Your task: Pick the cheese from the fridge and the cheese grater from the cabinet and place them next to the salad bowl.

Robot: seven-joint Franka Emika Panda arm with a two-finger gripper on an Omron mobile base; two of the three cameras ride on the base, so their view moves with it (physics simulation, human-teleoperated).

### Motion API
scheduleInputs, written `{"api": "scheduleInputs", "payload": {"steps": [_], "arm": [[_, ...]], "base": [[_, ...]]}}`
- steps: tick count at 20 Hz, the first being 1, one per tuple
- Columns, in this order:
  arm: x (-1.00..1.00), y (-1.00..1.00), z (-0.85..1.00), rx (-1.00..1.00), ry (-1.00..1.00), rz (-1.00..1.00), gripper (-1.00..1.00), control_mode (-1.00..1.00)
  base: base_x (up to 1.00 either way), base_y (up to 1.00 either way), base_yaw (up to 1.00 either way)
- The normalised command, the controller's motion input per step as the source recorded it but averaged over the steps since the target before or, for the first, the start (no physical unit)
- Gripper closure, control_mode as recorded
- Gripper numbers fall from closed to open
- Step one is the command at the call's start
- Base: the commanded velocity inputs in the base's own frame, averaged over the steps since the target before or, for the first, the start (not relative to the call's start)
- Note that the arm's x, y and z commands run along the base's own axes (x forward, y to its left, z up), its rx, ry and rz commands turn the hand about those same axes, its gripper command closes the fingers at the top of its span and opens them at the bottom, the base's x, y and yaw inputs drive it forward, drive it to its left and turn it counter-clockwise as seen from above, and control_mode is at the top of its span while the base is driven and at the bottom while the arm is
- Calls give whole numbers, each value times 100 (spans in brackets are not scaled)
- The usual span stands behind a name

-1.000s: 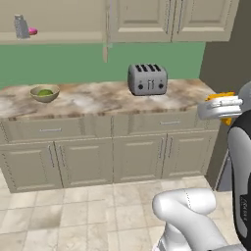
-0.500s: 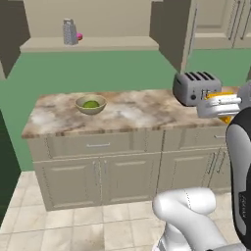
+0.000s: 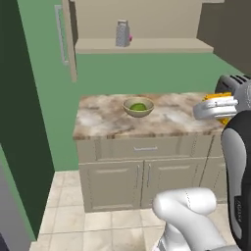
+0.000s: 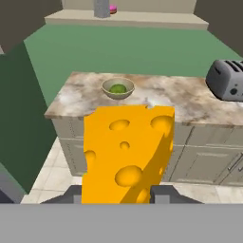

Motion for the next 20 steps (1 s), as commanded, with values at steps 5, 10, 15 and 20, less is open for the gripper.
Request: {"api": "scheduleInputs", "payload": {"steps": [5,10,15,20], "arm": [[0,0,0,0,0,0,100,100],[0,0,0,0,0,0,100,100],[0,0,0,0,0,0,100,100],[0,0,0,0,0,0,100,100]], "base": [[91,-3,9],[20,-12,-3],[5,1,-13],[0,0,-21]]}}
